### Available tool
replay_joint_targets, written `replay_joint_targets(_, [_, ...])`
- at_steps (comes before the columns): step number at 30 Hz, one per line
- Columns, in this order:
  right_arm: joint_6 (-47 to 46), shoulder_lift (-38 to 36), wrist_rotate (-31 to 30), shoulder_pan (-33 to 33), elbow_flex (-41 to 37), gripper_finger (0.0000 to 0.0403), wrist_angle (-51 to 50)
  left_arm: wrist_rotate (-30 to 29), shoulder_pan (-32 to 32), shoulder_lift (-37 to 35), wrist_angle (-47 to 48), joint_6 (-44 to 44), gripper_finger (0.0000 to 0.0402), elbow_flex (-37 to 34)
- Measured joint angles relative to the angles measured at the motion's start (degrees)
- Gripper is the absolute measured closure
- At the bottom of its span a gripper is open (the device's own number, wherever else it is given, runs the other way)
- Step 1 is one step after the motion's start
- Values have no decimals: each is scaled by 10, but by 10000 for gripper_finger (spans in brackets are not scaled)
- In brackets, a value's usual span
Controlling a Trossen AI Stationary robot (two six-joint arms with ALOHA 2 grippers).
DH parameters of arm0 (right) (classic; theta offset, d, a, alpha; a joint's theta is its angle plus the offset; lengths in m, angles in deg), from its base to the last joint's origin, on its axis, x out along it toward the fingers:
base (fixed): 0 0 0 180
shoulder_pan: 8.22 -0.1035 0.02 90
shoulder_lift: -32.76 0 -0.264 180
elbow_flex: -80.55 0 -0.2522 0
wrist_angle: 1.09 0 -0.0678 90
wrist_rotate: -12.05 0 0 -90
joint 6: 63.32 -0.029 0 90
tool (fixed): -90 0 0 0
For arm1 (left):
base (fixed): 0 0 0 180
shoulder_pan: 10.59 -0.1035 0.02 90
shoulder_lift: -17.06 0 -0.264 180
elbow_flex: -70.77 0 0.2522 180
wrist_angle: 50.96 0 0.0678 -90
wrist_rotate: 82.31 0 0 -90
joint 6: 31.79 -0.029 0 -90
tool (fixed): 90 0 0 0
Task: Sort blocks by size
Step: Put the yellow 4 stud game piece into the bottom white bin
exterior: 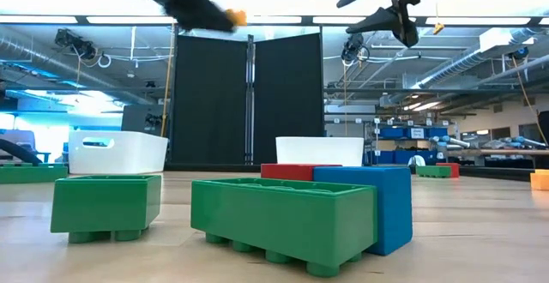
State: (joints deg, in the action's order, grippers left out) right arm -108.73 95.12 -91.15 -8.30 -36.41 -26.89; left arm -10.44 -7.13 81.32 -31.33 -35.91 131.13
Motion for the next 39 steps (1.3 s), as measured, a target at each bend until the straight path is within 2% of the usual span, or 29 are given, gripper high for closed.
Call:
replay_joint_targets(4, [1,5,-8,-3,0,183,-6,2,23,-53,151,49,243,4])
replay_joint_targets(9, [1,16,-9,-3,0,181,-14,49,89,-92,337,86,243,21])
replay_joint_targets(15, [1,32,-9,-3,0,183,-19,49,171,-81,555,212,243,64])
replay_joint_targets(19, [1,43,-9,-3,0,183,-20,55,218,-62,617,294,243,84])
replay_joint_targets(26, [4,60,-9,-3,0,183,-15,131,322,-33,638,420,243,91])
replay_joint_targets(33, [4,80,-9,-3,0,183,-14,150,434,-7,648,576,243,91])
replay_joint_targets(39, [4,89,-9,1,0,183,-11,183,488,36,648,620,243,91])
